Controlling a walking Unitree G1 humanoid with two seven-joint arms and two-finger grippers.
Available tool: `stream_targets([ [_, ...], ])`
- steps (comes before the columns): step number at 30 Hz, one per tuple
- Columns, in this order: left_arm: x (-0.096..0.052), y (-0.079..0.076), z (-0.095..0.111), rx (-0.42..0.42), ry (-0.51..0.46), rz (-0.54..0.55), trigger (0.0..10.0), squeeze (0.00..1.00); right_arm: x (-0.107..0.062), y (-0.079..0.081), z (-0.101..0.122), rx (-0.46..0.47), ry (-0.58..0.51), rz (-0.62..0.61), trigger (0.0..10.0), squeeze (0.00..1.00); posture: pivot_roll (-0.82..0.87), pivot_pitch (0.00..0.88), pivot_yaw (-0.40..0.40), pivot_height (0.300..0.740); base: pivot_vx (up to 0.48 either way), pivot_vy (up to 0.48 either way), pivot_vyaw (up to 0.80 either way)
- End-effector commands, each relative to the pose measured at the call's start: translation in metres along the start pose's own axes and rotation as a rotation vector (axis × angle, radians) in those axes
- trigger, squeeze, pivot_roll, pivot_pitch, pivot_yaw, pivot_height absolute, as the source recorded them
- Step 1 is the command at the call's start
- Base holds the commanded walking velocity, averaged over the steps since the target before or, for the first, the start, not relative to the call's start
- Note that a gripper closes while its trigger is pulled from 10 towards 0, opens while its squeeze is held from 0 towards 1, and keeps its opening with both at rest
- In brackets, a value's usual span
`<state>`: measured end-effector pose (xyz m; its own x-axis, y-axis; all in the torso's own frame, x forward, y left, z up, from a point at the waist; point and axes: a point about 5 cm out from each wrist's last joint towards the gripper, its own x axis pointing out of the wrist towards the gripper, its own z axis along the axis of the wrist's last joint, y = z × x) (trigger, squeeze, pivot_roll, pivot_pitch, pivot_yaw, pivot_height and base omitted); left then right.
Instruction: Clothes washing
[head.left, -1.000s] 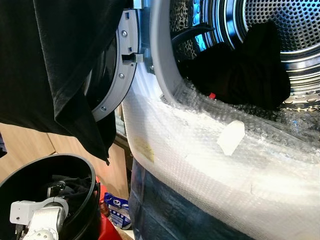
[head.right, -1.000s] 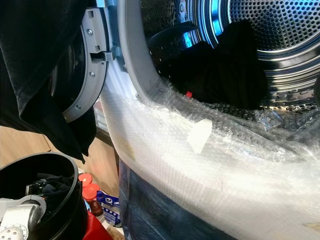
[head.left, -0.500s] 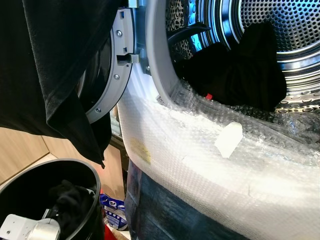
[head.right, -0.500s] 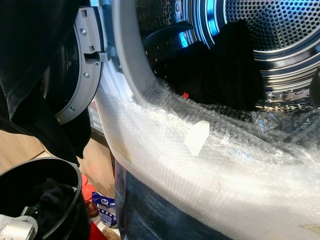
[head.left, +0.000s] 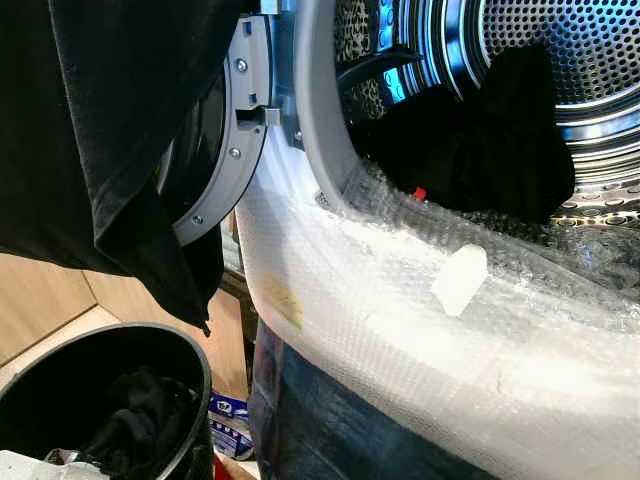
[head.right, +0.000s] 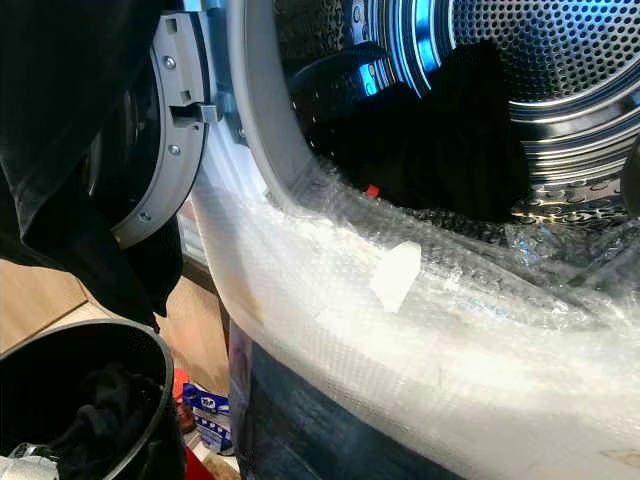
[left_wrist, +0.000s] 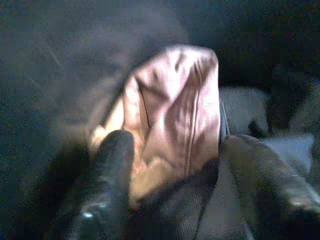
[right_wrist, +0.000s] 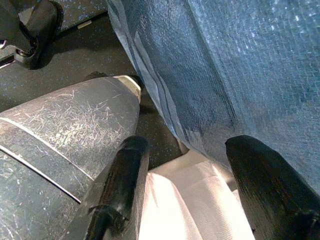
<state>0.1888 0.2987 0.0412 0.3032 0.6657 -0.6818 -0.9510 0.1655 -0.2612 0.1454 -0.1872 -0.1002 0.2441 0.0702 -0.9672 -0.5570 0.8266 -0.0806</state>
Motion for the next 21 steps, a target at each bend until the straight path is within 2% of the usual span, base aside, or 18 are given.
stream_targets([
  [1,-0.002,0.002,0.017,0.023,-0.113,0.025,0.0,0.00,0.000,-0.001,0.001,0.000,-0.005,-0.005,10.0,0.00,0.05,0.000,-0.061,0.740,0.000,0.000,0.00],
  [2,-0.005,0.000,0.026,0.054,-0.177,0.011,0.0,0.00,0.000,-0.001,0.002,0.000,-0.005,-0.005,10.0,0.00,0.06,0.000,-0.066,0.740,0.000,0.000,0.00],
  [4,-0.006,-0.002,0.030,0.071,-0.207,0.001,0.0,0.00,0.000,-0.001,0.002,0.000,-0.005,-0.005,10.0,0.00,0.06,0.000,-0.066,0.740,0.000,0.000,0.00],
  [6,-0.010,-0.008,0.041,0.145,-0.298,-0.027,0.0,0.00,0.000,-0.001,0.002,0.001,-0.004,-0.003,10.0,0.00,0.06,0.000,-0.070,0.740,0.000,0.000,0.00],
  [7,-0.010,-0.008,0.041,0.145,-0.298,-0.027,0.0,0.00,0.000,-0.001,0.002,0.001,-0.004,-0.003,10.0,0.00,0.06,0.000,-0.070,0.740,0.000,0.000,0.00],
  [9,-0.013,-0.011,0.049,0.193,-0.375,-0.035,0.0,0.00,0.000,0.000,0.002,0.005,-0.004,-0.002,10.0,0.00,0.06,0.000,-0.070,0.740,0.000,0.000,0.00],
  [13,-0.017,-0.015,0.050,0.243,-0.425,-0.065,0.0,0.00,0.000,0.001,0.002,0.012,-0.007,-0.002,10.0,0.00,0.06,0.000,-0.068,0.740,0.000,0.000,0.00],
  [16,-0.017,-0.023,0.049,0.292,-0.426,-0.125,0.0,0.00,0.000,0.001,0.003,0.014,-0.009,-0.003,10.0,0.00,0.06,0.000,-0.068,0.740,0.000,0.000,0.00],
  [17,-0.018,-0.030,0.049,0.334,-0.436,-0.187,0.0,0.00,0.000,0.001,0.004,0.013,-0.011,-0.004,10.0,0.00,0.06,0.000,-0.068,0.740,0.000,0.000,0.00],
  [18,-0.020,-0.036,0.053,0.402,-0.478,-0.221,5.0,0.00,0.000,0.000,0.005,0.013,-0.013,-0.005,10.0,0.00,0.06,0.000,-0.069,0.740,0.000,0.000,0.00],
  [19,-0.020,-0.036,0.053,0.402,-0.478,-0.221,5.0,0.00,0.000,0.000,0.005,0.013,-0.013,-0.005,10.0,0.00,0.06,0.000,-0.069,0.740,0.000,0.000,0.00],
  [20,-0.022,-0.046,0.054,0.499,-0.494,-0.307,10.0,0.00,0.000,-0.001,0.006,0.013,-0.015,-0.007,10.0,0.00,0.06,0.000,-0.071,0.740,0.000,0.000,0.00],
  [21,-0.023,-0.051,0.053,0.556,-0.482,-0.366,10.0,0.00,0.000,-0.001,0.006,0.013,-0.015,-0.008,10.0,0.00,0.06,0.000,-0.071,0.740,0.000,0.000,0.00],
])
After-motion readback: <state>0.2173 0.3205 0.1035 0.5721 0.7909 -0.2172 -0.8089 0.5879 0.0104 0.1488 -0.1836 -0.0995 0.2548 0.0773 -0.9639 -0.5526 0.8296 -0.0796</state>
